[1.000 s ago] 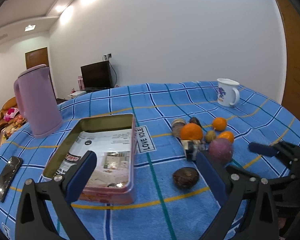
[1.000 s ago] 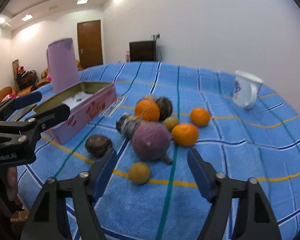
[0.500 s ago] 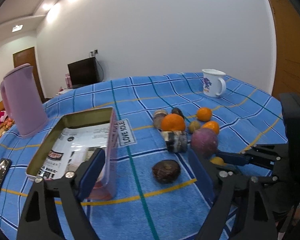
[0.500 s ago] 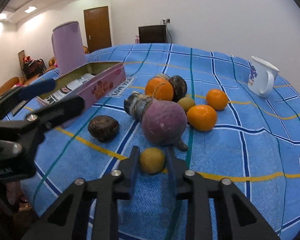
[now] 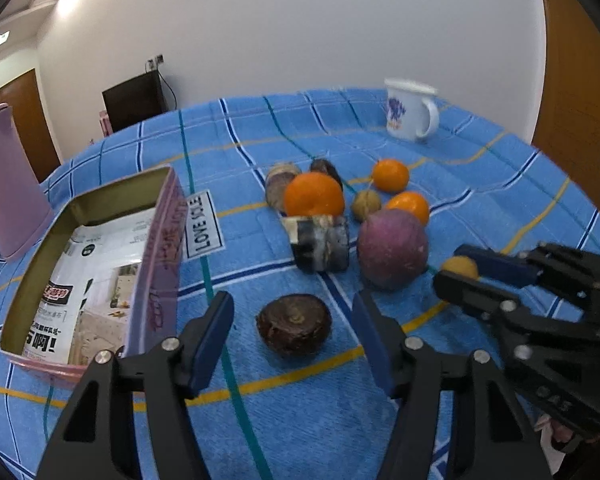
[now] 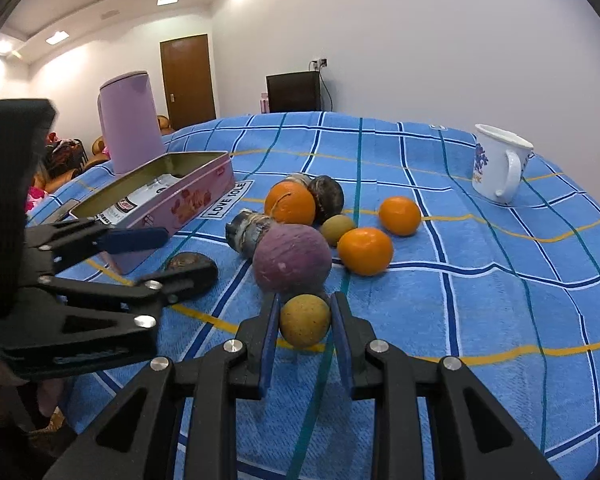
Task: Organize fruits
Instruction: 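Move the left tool to the dark brown fruit while the right tool reaches the small yellow fruit, then close the left tool on the brown fruit while the right tool closes on the yellow fruit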
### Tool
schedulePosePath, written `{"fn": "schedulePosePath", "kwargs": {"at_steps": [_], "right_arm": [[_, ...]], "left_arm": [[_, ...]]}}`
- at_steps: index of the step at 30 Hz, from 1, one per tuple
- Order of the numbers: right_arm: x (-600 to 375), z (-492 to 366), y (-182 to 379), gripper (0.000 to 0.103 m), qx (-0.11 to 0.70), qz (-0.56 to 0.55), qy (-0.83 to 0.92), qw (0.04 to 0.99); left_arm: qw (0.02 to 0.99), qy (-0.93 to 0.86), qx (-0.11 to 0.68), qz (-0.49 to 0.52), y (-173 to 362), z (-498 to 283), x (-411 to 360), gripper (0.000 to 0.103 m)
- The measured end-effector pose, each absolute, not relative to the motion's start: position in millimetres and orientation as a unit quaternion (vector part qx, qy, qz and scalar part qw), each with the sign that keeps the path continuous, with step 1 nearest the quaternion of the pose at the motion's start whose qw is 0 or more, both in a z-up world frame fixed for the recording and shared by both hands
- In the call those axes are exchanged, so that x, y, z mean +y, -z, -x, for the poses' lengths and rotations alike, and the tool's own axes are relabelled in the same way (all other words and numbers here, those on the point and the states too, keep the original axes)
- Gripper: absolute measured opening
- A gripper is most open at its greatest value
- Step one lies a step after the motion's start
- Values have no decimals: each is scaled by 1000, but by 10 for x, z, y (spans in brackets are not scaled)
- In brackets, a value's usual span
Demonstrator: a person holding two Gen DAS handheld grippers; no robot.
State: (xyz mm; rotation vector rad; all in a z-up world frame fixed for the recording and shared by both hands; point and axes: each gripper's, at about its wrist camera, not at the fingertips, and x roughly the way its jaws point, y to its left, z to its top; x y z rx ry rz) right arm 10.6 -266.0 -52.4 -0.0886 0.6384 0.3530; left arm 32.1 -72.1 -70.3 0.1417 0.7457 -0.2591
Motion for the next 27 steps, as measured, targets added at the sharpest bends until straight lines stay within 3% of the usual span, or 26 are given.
{"fn": "schedulePosePath", "kwargs": {"at_steps": [2, 5, 27], "right_arm": [[-2662, -91, 520, 27, 309, 42, -174, 934], [-2653, -83, 528, 27, 306, 42, -179, 934], [-2600, -27, 501, 27, 267, 38, -192, 944]], "left_arm": [[915, 129, 377, -63, 736, -368, -716, 60], [907, 135, 396, -54, 788, -429, -694, 42], [941, 118, 314, -55, 617, -232, -594, 41]]}}
